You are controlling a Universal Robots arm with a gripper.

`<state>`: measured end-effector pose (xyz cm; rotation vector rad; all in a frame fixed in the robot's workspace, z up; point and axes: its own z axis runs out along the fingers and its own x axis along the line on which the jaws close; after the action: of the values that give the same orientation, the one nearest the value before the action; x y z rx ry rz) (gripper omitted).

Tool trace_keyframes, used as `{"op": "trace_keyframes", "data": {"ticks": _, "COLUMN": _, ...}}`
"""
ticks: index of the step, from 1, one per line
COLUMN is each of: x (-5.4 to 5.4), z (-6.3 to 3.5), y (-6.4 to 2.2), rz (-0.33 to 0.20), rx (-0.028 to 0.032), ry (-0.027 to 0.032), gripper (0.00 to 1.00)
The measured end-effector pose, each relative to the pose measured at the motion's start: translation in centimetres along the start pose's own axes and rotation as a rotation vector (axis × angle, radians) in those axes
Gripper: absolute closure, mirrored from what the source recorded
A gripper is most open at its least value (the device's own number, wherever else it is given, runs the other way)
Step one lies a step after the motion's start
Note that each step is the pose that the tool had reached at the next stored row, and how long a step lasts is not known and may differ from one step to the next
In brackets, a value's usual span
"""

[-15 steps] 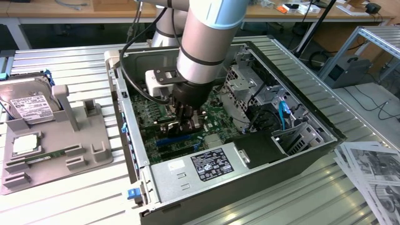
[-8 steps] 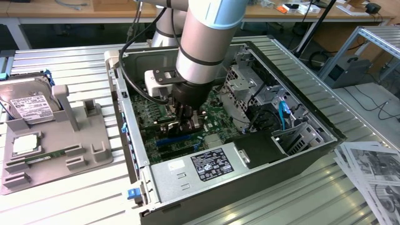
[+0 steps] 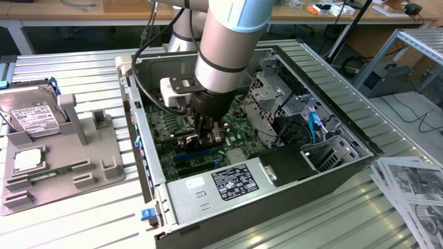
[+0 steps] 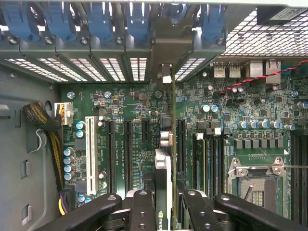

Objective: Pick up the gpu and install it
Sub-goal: 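Insert the gpu into the slot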

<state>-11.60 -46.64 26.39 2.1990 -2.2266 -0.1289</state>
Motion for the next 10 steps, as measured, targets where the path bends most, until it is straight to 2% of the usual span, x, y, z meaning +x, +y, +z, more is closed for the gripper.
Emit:
{"op": "trace_keyframes", "data": {"ticks": 3, "x": 0.0, "z": 0.0, "y": -0.18, "rz": 0.001, "rx": -0.0129, "ry": 0.0, "gripper": 0.73}}
{"op": "trace_keyframes", "data": {"ticks": 10, "x": 0.0, "z": -0.01, "y": -0.19, "rz": 0.001, "rx": -0.0138, "ry": 0.0, "gripper": 0.73}}
